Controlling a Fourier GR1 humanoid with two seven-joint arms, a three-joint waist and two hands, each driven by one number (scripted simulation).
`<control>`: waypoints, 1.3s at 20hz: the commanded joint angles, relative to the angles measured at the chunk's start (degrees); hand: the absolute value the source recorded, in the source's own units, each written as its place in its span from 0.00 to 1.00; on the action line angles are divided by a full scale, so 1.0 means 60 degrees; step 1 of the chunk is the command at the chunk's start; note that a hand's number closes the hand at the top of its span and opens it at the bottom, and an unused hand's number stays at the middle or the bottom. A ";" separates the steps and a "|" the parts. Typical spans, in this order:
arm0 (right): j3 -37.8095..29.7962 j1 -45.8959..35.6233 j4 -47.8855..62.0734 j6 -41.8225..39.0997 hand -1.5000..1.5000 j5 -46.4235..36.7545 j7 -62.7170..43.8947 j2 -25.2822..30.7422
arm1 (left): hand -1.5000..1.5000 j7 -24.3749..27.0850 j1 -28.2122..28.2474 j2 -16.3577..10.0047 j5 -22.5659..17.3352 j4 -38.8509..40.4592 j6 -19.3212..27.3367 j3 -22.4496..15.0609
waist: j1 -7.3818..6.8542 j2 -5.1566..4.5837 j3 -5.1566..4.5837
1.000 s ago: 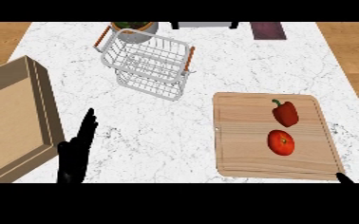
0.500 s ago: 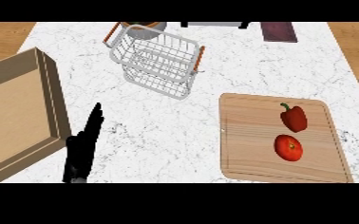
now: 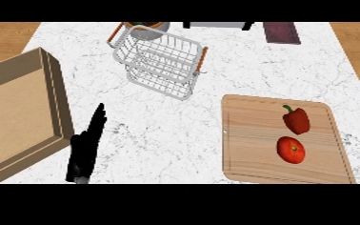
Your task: Pick the tomato from the cutting board and place it in the tiered basket
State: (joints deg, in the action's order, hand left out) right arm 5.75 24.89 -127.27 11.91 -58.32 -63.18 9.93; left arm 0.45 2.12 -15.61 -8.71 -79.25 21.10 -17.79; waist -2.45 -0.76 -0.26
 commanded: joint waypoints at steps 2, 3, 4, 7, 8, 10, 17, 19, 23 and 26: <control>0.0624 -0.1935 0.1363 -0.1638 0.00 -0.1651 -0.2144 -0.0722 | 0.50 0.0428 -0.0108 0.0127 -0.0020 0.0512 -0.0053 0.0249 | 0.0041 0.0013 0.0010; 0.0852 -0.1412 0.0898 -0.2048 0.00 -0.1896 -0.2263 -0.0796 | 0.50 0.0268 0.0139 0.0043 -0.0056 0.0262 -0.0186 0.0134 | 0.0178 0.0072 0.0015; 0.0581 -0.1936 0.1273 -0.2453 0.00 -0.1647 -0.2393 -0.0886 | 0.50 -0.0363 -0.0306 0.0001 -0.0120 0.0054 -0.0029 0.0300 | 0.0134 0.0052 0.0022; 0.0577 -0.2432 0.1807 -0.3076 0.00 -0.1912 -0.2652 -0.1457 | 0.50 0.0157 -0.0068 -0.0058 -0.0181 0.0372 -0.0314 0.0377 | 0.0181 0.0054 0.0016; 0.0668 -0.2904 0.2194 -0.3030 0.00 -0.2062 -0.2852 -0.1623 | 0.50 -0.0090 -0.0169 0.0197 0.0117 0.0274 0.0060 0.0122 | 0.0183 0.0061 0.0026; 0.0309 -0.2812 0.2146 -0.3313 0.00 -0.1684 -0.2530 -0.1636 | 0.50 -0.0198 0.0076 0.0157 0.0095 -0.0259 0.0144 0.0167 | 0.0263 0.0110 0.0039; 0.0158 -0.4670 0.3313 -0.3500 0.00 -0.1404 -0.3301 -0.1652 | 0.50 0.0274 0.0175 0.0379 0.0078 0.0335 -0.0056 0.0342 | 0.0278 0.0105 0.0034; -0.0055 -0.4715 0.3501 -0.3835 0.00 -0.1096 -0.3259 -0.1653 | 0.50 0.0132 0.0113 0.0252 0.0132 0.0273 -0.0162 0.0319 | 0.0303 0.0107 0.0035; -0.0821 -0.4668 0.4239 -0.4081 0.00 -0.0622 -0.3000 -0.1655 | 0.50 -0.0024 0.0235 0.0220 0.0081 0.0234 -0.0121 0.0422 | 0.0326 0.0104 0.0036; -0.0543 -0.4637 0.4290 -0.4087 0.00 -0.0398 -0.3390 -0.1655 | 0.50 -0.0068 0.0226 0.0200 0.0163 0.0080 -0.0119 0.0403 | 0.0342 0.0120 0.0037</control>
State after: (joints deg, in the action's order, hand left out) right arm 2.35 -1.41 -102.97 -7.83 -62.66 -69.81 0.02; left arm -0.19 3.04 -14.61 -7.91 -78.86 20.37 -15.57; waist -0.64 -0.09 -0.05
